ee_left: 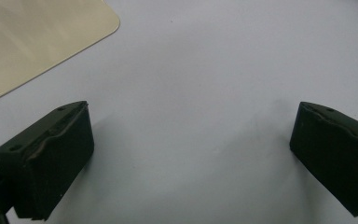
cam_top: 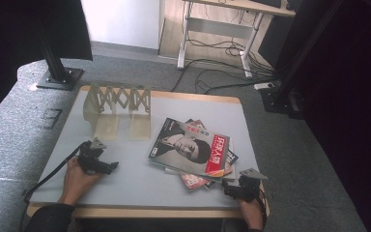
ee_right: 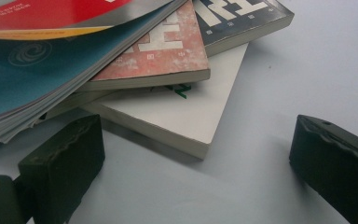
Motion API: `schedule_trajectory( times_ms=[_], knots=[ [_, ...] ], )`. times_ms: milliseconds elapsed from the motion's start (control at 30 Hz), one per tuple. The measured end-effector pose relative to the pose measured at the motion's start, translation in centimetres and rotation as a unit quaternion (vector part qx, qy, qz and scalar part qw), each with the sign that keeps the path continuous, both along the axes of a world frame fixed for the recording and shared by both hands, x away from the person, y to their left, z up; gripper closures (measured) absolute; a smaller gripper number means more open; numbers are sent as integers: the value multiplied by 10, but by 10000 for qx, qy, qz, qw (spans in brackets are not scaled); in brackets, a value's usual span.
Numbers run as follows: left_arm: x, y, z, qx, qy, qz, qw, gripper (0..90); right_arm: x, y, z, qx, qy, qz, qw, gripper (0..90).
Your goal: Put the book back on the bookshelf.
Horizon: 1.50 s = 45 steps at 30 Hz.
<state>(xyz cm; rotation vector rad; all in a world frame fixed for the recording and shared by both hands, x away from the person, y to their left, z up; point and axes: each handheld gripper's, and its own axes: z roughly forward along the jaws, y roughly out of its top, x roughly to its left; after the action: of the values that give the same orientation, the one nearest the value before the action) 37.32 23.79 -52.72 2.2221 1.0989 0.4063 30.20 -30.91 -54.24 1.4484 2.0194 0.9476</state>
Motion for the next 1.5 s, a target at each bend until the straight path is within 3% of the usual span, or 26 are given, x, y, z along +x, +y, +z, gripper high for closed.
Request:
schedule_trajectory(
  times_ms=[867, 1267, 1367, 1500],
  knots=[
    [0, 0, 0, -23, 14, 9, 10000, 0, 1, 0, 2, -34, 65, 14, 10000, 32],
    [0, 0, 1, -33, 1, -3, 10000, 4, -5, -6, 14, 36, 144, -21, 9999, 72],
    [-1, -1, 3, -252, 53, -120, 9996, 21, -7, -8, 19, 135, 147, 18, 9998, 73],
    [-4, -8, 11, -402, -40, -280, 9988, 38, -9, -9, 32, 345, 75, 162, 9992, 81]
  ],
)
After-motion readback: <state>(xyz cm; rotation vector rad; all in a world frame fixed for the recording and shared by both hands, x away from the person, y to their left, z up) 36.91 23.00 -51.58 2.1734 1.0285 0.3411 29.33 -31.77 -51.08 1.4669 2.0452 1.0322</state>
